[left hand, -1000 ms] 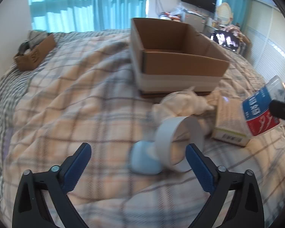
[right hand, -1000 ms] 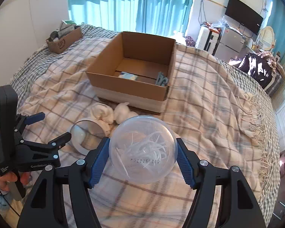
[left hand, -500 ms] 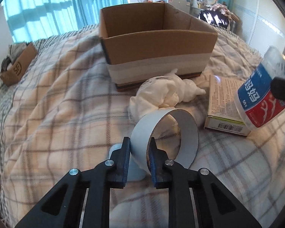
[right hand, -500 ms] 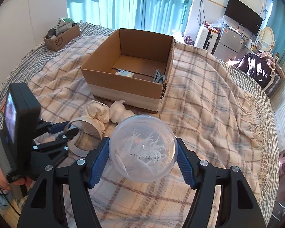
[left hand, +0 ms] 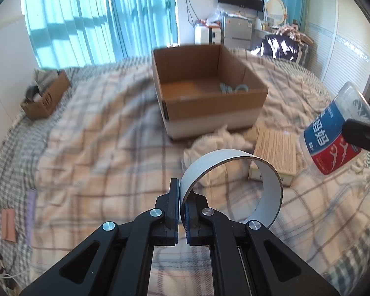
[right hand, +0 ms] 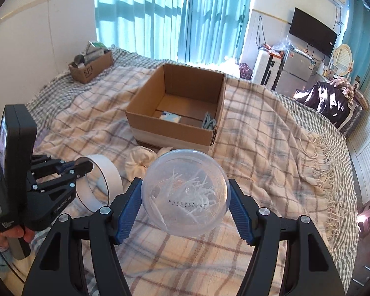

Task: Organize objects
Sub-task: 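Grasp the white tape roll by its rim with the left gripper, then lower the jar and tape roll into the box and open both grippers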

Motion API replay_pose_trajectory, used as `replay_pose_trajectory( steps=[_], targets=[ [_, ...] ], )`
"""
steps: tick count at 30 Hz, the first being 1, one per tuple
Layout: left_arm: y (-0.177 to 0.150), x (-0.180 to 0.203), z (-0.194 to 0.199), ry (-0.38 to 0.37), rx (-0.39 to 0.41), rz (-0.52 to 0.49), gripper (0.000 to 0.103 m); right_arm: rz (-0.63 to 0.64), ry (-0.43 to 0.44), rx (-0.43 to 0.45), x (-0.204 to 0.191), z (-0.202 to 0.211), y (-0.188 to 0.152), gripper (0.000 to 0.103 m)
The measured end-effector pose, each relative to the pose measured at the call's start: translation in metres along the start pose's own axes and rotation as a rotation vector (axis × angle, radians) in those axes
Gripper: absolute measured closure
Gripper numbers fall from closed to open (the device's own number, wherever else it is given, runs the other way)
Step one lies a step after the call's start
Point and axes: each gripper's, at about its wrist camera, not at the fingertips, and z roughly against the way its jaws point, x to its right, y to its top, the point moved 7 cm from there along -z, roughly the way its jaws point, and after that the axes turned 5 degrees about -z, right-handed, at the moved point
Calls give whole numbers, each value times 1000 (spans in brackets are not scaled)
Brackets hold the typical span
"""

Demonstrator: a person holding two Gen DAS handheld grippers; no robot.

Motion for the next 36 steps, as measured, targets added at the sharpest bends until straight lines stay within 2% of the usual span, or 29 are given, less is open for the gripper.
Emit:
replay_pose_trajectory(
  steps=[6, 11, 16, 21, 26, 33, 36],
  targets=[
    [35, -6, 28, 19, 38, -13, 100, 20, 13, 99, -8, 27, 35, 36],
    [73, -20, 28, 16, 43, 41, 100, 26, 24, 174, -7, 33, 75, 36],
    [116, -31, 14, 27, 64, 49, 100, 22, 34, 227, 0, 20, 113, 37],
    [168, -39, -17, 28, 97, 65, 100, 15, 33, 248, 10, -18, 152, 37],
    [198, -36, -66, 48, 84, 41, 100, -14, 35, 229, 22, -67, 173, 37],
    [192, -32, -135, 52, 5, 22, 100, -52, 57, 135, 37, -146, 162, 37],
    [184, -32, -153, 21, -17, 29, 99, -72, 71, 106, 41, -167, 150, 37]
  ],
)
